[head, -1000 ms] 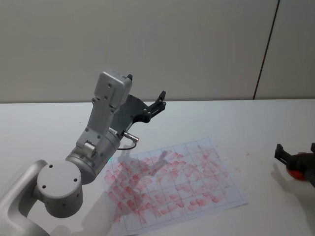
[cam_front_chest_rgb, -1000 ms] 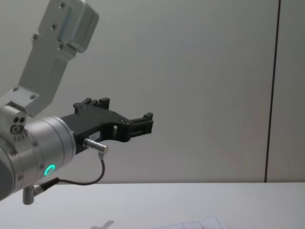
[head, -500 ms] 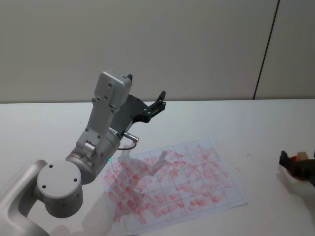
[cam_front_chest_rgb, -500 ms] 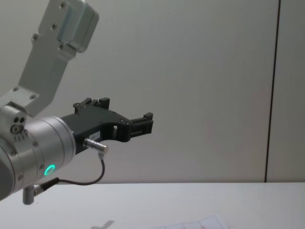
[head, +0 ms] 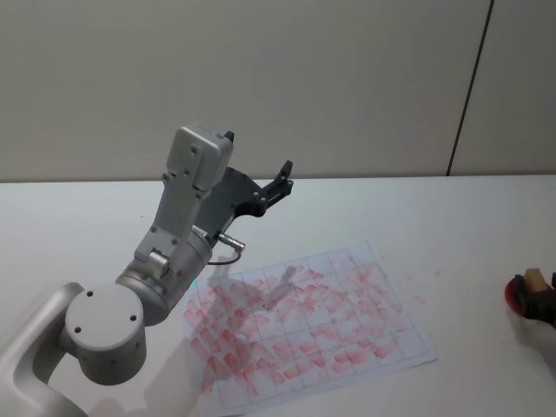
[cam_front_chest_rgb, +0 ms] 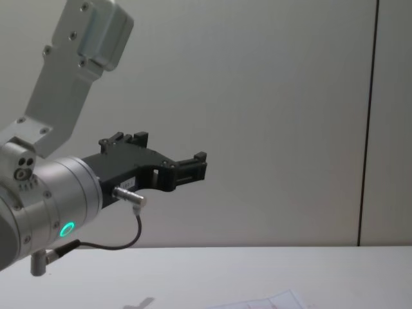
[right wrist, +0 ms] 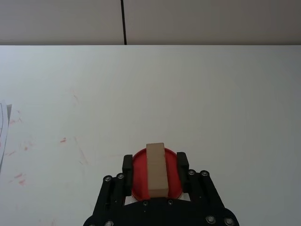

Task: Use the one hand to pick up the stamp and affix it onto the A4 paper.

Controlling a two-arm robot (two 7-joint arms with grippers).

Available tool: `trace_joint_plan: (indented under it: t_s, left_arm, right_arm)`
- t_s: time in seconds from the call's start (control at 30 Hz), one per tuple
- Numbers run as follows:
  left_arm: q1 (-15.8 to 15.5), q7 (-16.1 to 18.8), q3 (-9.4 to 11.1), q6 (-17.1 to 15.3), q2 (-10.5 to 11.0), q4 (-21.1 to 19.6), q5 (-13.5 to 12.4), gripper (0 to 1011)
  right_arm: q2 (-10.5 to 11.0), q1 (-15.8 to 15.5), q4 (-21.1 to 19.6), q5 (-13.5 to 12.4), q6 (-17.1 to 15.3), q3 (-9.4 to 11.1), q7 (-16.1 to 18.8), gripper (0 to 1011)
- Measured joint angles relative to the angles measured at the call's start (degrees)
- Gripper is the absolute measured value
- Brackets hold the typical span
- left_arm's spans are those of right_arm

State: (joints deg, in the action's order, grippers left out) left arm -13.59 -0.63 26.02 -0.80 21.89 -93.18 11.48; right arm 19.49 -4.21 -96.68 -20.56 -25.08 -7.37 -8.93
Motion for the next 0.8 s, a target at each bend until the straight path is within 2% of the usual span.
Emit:
trace_joint_plan:
  t_s: [0.13, 0.27, 0.3, 0.33, 0.4, 0.8]
  left_arm:
    - [0.00, 0.00, 0.00, 0.00, 0.00, 0.00, 0.00, 1001]
    - [0.00, 0.00, 0.00, 0.00, 0.00, 0.00, 0.00, 1001]
    - [0.00, 0.00, 0.00, 0.00, 0.00, 0.00, 0.00, 1001]
    - [0.00, 0.00, 0.00, 0.00, 0.00, 0.00, 0.00, 1001]
    - [0.00, 0.00, 0.00, 0.00, 0.00, 0.00, 0.00, 1001]
    - [0.00, 0.00, 0.00, 0.00, 0.00, 0.00, 0.00, 1001]
  right_arm:
    - [-0.05, 0.02, 0.00, 0.45, -0.54, 0.03, -0.02, 426]
    - [-0.18, 0.05, 0.03, 1.04, -1.03, 0.05, -0.01, 344]
    - [-0.20, 0.05, 0.03, 1.14, -1.07, 0.05, -0.01, 286]
    - [-0.22, 0.05, 0.04, 1.22, -1.12, 0.05, 0.00, 286]
    - [-0.25, 0.06, 0.04, 1.37, -1.20, 0.06, 0.02, 218]
    - [-0.61, -0.02, 0.26, 1.86, -1.65, 0.43, 0.01, 214]
